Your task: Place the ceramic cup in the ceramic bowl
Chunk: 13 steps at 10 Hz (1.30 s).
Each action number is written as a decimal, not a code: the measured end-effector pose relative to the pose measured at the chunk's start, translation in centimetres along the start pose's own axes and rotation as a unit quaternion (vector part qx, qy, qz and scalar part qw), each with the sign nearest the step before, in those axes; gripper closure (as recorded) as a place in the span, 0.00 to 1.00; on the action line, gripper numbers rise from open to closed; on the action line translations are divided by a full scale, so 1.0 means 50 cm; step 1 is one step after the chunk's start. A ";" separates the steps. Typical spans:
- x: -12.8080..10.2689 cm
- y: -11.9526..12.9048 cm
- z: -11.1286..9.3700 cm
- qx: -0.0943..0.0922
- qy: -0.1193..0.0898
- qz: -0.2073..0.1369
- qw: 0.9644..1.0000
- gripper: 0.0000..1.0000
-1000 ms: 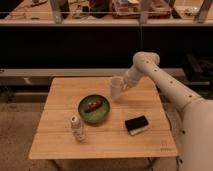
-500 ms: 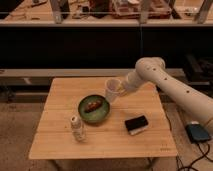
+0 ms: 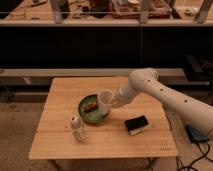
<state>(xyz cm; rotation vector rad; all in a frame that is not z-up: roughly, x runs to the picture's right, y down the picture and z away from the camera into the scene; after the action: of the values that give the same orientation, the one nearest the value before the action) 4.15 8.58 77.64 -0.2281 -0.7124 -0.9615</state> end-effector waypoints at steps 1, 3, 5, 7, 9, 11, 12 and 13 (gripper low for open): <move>-0.011 -0.001 0.021 -0.006 -0.009 -0.007 1.000 1.00; -0.017 -0.007 0.052 -0.016 -0.018 -0.017 1.000 0.92; -0.015 -0.005 0.069 -0.026 -0.021 -0.019 0.999 0.76; -0.011 -0.007 0.096 -0.036 -0.022 -0.019 0.999 0.52; -0.005 -0.008 0.111 -0.038 -0.020 -0.016 0.999 0.33; -0.003 -0.013 0.126 -0.039 -0.017 -0.015 0.999 0.20; -0.001 -0.014 0.128 -0.040 -0.016 -0.015 0.999 0.20; -0.003 -0.016 0.128 -0.038 -0.019 -0.012 0.999 0.20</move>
<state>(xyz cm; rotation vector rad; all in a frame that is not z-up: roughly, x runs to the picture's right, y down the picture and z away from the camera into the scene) 0.57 11.27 82.27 -0.3054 -0.7150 -1.0114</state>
